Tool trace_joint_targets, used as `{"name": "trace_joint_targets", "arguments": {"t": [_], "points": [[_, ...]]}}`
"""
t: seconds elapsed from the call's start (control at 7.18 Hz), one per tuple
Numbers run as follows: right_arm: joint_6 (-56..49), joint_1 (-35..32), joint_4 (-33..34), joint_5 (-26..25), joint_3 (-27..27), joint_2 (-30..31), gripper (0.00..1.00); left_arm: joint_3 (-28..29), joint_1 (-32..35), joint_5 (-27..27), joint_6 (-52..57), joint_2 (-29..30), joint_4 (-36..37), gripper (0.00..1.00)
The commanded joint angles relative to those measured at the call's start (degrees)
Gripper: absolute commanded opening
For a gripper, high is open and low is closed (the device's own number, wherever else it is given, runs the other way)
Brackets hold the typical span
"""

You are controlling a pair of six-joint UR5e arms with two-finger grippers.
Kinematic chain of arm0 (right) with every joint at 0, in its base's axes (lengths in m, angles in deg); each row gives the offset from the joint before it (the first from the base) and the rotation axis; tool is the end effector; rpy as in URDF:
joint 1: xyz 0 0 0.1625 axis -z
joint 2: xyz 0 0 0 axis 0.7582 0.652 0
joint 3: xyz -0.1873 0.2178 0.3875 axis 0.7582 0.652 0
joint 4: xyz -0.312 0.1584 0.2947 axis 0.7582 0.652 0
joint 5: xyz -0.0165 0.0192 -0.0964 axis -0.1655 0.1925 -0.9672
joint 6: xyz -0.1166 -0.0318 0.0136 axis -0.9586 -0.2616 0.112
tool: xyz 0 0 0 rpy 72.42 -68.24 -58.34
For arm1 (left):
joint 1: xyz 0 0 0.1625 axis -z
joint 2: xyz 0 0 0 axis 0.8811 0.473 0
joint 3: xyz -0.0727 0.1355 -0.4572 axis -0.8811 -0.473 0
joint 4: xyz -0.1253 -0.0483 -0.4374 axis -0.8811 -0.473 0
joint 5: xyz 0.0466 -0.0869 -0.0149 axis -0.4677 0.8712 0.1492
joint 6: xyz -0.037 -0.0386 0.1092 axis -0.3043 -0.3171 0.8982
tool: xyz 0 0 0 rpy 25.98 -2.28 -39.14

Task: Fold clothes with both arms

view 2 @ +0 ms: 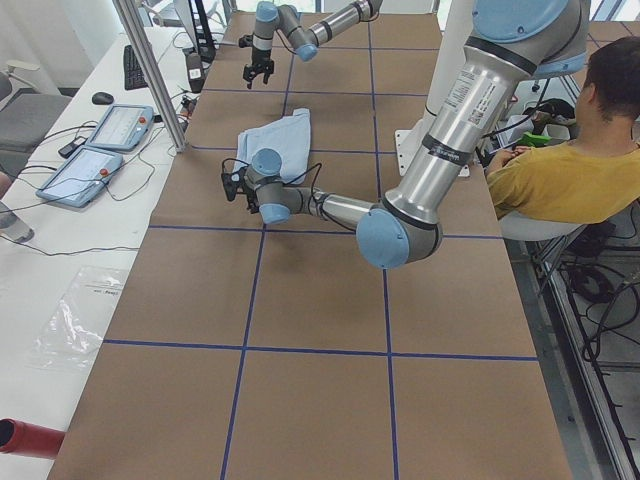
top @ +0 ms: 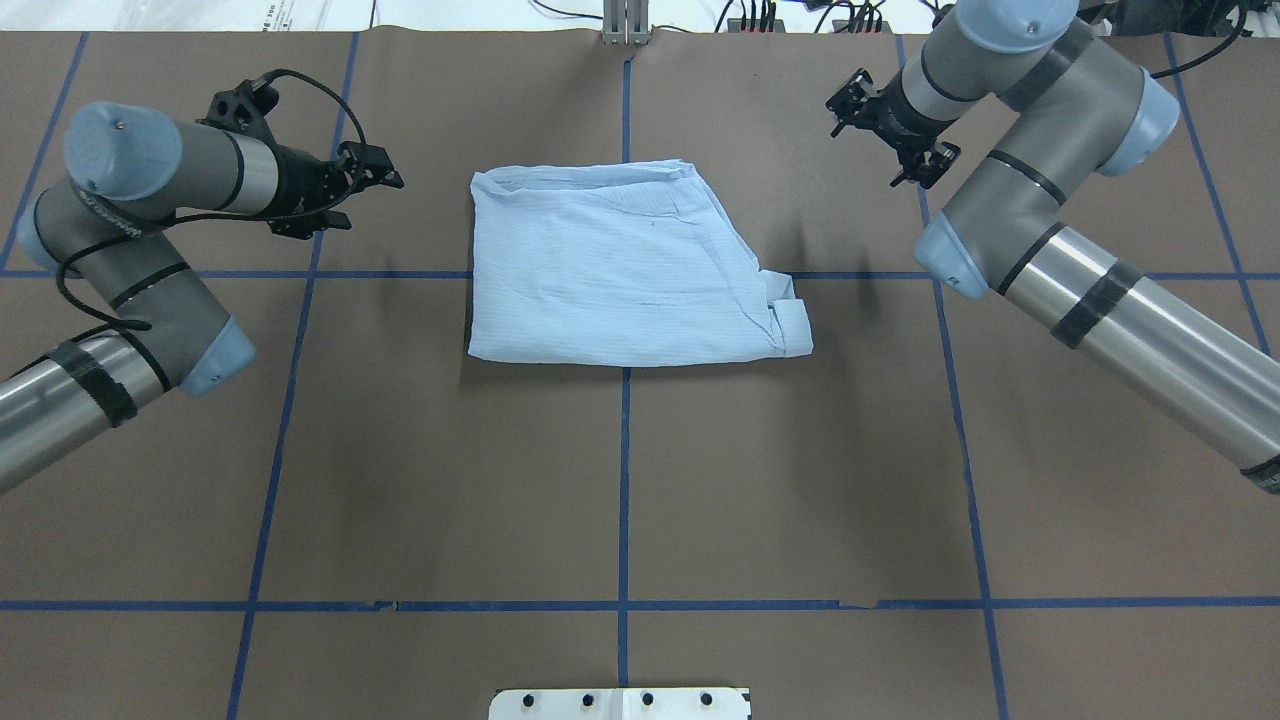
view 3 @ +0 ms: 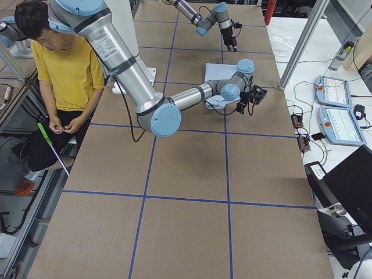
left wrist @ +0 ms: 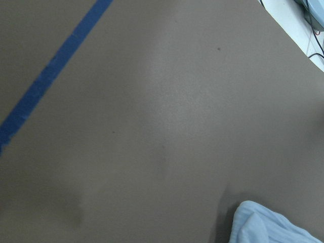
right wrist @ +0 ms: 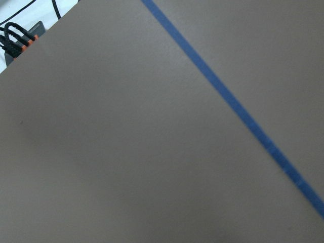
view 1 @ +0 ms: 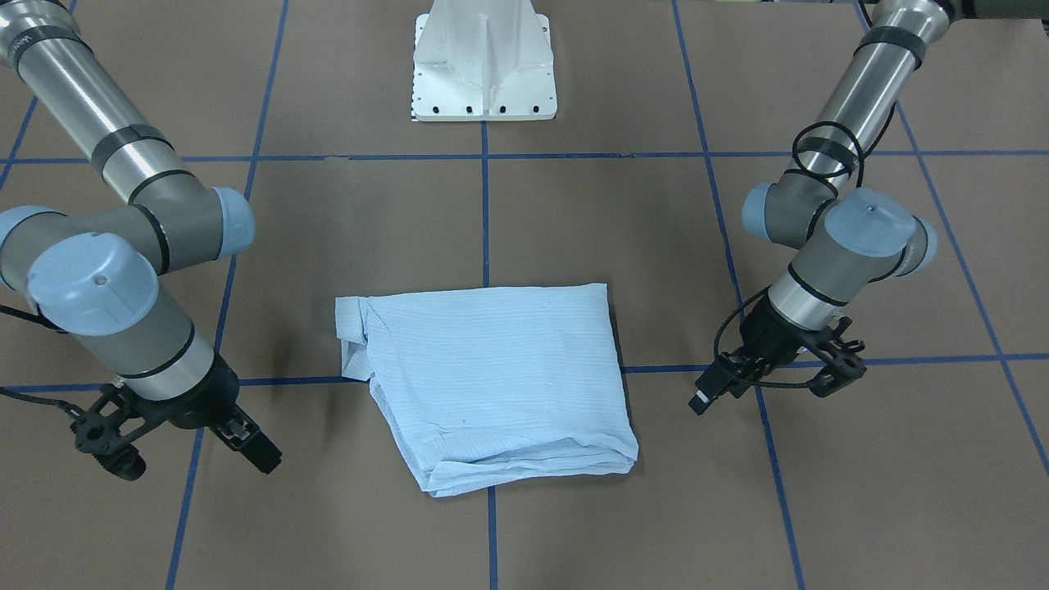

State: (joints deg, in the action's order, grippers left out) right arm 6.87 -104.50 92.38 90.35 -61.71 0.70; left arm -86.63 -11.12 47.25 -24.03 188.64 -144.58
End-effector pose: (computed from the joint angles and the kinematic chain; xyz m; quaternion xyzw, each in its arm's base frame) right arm -0.4172 -0.7384 0.4225 -0.0173 -0.4213 0.3369 0.8418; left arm 0.4376 -0.6704 0.4831 0.0949 0.5668 -0.2407 0.7822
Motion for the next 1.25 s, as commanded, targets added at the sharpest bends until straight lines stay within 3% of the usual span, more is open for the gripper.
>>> {"name": "trace_joint_targets", "arguments": {"t": [0.0, 0.28, 0.56, 0.84, 1.11], "points": [[-14.7, -4.9, 0.2, 3.1, -1.4, 4.8, 1.0, -5.6, 2.9, 2.5, 13.8, -6.3, 0.1, 1.0], [-34.5, -11.4, 0.2, 9.3, -4.3, 12.4, 1.0, -8.4, 11.5, 7.4, 32.1, -13.4, 0.3, 1.0], [-51.3, -19.0, 1.6, 14.6, -5.0, 18.0, 1.0, -10.6, 21.5, 11.7, 49.1, -16.7, 6.1, 1.0], [-67.8, -23.9, 9.9, 16.3, -8.6, 23.0, 1.0, -16.9, 29.3, 13.9, 66.3, -20.3, 19.7, 1.0], [-77.7, -27.4, 21.8, 16.1, -17.0, 26.9, 1.0, -28.8, 36.0, 16.9, 81.7, -24.2, 39.2, 1.0]]}}
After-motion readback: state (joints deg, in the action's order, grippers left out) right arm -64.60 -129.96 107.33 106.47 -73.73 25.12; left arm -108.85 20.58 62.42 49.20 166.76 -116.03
